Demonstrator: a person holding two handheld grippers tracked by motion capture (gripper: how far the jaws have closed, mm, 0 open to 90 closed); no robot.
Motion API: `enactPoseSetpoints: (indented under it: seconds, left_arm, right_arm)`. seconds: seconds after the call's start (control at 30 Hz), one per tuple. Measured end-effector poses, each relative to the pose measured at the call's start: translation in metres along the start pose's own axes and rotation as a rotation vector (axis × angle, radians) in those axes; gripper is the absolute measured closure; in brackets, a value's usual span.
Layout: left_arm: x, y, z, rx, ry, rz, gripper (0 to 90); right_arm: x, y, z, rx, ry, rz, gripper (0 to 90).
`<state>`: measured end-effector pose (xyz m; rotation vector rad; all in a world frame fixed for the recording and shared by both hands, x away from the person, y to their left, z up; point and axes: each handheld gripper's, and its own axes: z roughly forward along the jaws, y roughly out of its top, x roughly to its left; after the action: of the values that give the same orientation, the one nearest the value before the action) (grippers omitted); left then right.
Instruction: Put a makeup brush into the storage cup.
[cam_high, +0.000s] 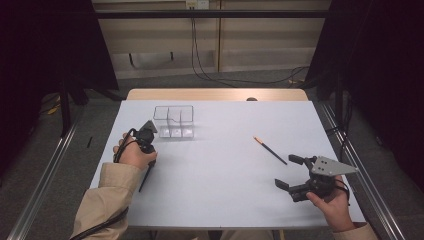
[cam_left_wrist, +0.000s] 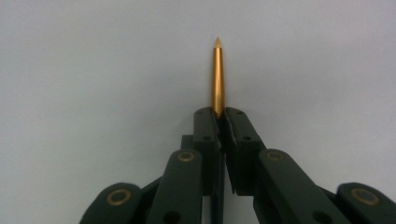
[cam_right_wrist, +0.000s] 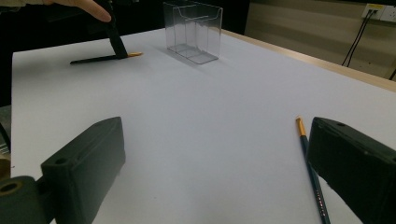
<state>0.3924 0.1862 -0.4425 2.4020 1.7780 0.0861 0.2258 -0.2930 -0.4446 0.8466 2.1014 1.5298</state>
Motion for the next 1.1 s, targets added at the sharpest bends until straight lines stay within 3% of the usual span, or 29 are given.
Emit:
enactPoseSetpoints:
  seconds: [0.63, 0.8, 1.1]
  left_arm:
    - [0.001, 0.001, 0.002, 0.009, -0.006, 0.003, 83.9]
    - [0.009, -0.001, 0.000, -0.004, -0.062, -0.021, 84.2]
    - [0.017, -0.004, -0.004, -0.046, -0.110, -0.038, 84.2]
  right_arm:
    - [0.001, 0.000, 0.000, 0.001, 0.000, -0.004, 4.1]
    - [0.000, -0.001, 0.000, 0.005, -0.003, 0.000, 4.1]
    - [-0.001, -0.001, 0.001, 0.002, 0.002, 0.002, 4.1]
